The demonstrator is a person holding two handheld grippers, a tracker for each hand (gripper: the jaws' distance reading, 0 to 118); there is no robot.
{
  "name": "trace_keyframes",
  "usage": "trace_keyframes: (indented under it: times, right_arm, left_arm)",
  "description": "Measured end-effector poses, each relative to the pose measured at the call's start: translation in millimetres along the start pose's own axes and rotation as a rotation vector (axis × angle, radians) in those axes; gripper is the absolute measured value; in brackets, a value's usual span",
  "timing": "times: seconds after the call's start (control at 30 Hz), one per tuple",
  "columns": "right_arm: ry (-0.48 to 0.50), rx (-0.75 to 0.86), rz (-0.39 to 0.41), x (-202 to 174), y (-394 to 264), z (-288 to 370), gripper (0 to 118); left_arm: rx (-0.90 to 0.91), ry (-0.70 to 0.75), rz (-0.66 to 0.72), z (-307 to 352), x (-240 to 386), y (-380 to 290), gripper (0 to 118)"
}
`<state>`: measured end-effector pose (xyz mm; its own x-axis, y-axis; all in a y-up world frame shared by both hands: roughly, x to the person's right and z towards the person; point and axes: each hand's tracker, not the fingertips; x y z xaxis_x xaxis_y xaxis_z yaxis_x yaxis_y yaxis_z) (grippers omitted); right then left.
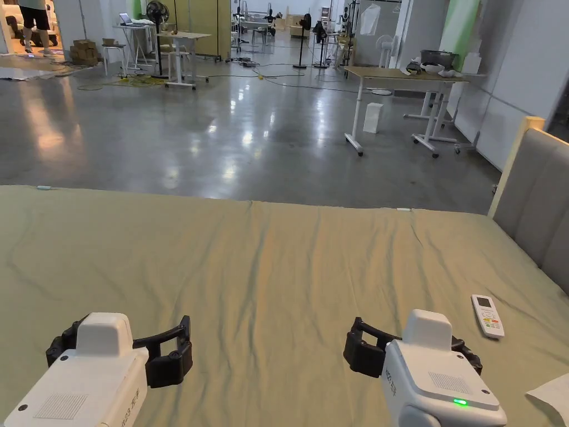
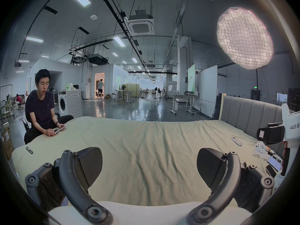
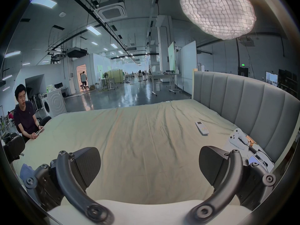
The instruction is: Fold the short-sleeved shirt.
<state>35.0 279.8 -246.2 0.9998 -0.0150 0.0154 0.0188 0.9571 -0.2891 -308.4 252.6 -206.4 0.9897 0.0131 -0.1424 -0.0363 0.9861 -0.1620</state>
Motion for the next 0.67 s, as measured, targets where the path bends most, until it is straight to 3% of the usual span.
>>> trace_keyframes:
  times: [0.1, 0.33, 0.67]
  right_arm:
    - [-0.041, 0.036, 0.042, -2, -7, -6, 118]
    - [0.045, 0.133, -0.022, 11, -11, -8, 118]
    - [0.084, 0.155, 0.002, 19, -12, -6, 118]
  left_arm:
    - [0.008, 0.007, -0.004, 0, 0, -2, 116]
    - [0.036, 0.034, -0.017, -1, 3, -2, 116]
    - [0.037, 0.030, -0.015, -1, 3, 0, 116]
